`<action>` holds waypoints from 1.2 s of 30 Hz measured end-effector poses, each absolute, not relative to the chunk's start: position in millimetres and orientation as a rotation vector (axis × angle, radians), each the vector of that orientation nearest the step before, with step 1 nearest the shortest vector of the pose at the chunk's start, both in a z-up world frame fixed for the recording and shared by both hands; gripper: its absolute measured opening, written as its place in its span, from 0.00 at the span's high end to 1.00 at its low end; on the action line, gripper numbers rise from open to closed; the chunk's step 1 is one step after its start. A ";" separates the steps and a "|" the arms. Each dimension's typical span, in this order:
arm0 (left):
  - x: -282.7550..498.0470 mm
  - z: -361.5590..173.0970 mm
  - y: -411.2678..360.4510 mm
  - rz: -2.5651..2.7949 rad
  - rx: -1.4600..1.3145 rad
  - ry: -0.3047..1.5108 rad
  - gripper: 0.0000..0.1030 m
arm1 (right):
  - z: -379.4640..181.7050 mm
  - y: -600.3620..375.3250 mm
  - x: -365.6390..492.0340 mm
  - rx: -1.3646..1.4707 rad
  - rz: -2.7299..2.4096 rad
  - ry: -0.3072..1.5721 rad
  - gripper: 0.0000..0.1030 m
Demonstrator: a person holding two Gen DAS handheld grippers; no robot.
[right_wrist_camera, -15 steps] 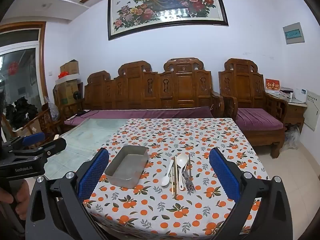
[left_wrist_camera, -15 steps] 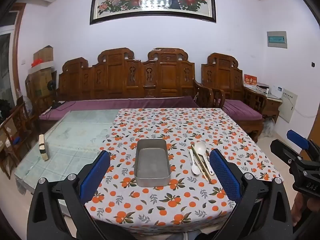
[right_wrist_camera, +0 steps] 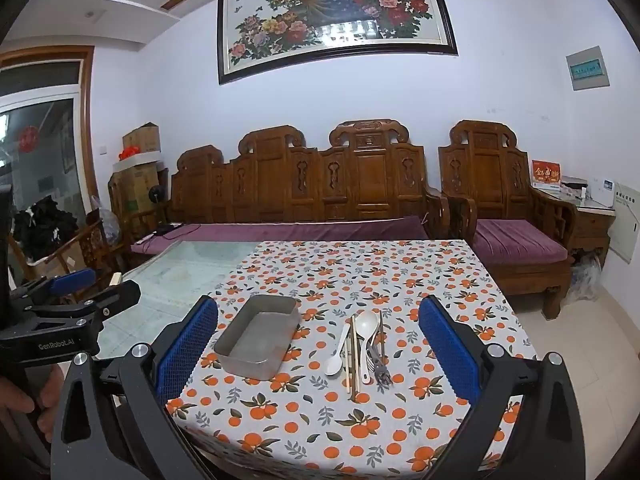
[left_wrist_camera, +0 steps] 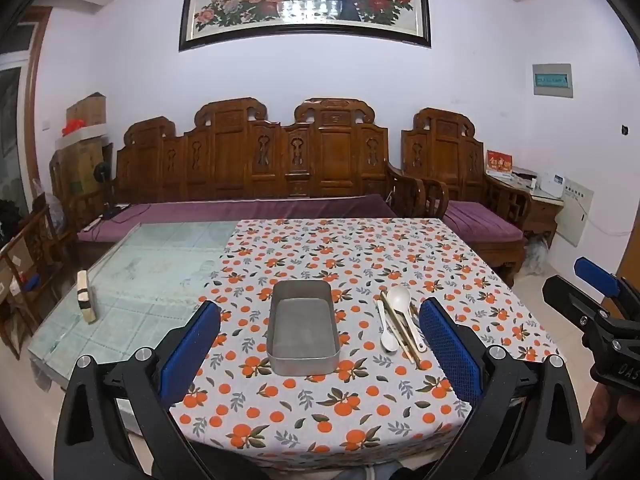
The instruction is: Organize utensils
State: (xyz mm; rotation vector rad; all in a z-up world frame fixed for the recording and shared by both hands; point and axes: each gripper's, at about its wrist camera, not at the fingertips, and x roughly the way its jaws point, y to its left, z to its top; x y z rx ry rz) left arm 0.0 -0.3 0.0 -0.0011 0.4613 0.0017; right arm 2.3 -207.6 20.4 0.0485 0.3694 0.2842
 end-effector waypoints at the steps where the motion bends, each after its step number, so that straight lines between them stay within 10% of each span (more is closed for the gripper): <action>1: -0.4 0.2 -0.1 0.002 -0.002 0.459 0.06 | 19.8 -206.6 2.8 0.049 0.283 0.371 0.02; 36: 1.8 -0.5 -2.3 0.001 -0.002 0.461 0.06 | 21.7 -203.3 2.2 0.048 0.289 0.368 0.02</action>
